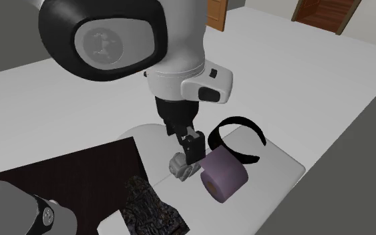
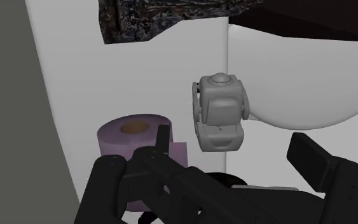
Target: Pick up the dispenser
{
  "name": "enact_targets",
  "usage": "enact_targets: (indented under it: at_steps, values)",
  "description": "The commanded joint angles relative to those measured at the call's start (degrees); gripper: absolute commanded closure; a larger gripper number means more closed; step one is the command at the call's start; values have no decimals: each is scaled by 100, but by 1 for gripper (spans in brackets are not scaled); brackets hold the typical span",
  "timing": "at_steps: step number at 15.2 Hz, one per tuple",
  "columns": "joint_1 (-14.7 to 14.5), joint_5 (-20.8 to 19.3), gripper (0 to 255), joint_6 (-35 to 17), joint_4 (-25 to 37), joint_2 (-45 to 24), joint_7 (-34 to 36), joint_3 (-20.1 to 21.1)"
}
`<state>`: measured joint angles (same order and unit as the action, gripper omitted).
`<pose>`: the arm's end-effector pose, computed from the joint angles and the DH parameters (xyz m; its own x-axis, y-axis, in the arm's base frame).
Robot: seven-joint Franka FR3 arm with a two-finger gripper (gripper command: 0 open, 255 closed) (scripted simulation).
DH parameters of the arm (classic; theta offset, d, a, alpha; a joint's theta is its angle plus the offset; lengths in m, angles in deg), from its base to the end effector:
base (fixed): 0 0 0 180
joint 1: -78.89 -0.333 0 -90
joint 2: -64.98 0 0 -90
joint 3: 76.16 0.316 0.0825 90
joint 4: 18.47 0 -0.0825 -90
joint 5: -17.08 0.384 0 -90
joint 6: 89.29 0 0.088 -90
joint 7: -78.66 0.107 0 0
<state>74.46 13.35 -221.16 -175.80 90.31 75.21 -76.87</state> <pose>0.3670 0.0228 0.3511 0.9856 0.1689 -0.0057 0.1690 -0.9847 0.0428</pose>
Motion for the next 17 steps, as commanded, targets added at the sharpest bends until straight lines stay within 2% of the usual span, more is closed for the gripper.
enact_targets:
  at_steps: [1, 4, 11, 13, 14, 17]
  values:
    - [-43, 39, 0, -497, -125, -381, -102, -40]
    - [-120, 122, 0, -1089, -151, -978, -224, -68]
    - [-110, 97, 0, -1822, -262, -1600, -199, -68]
    - [-109, 95, 0, -1883, -268, -1655, -196, -68]
    - [-112, 96, 255, -1884, -268, -1656, -191, -65]
    - [-112, 96, 255, -1883, -262, -1661, -190, -64]
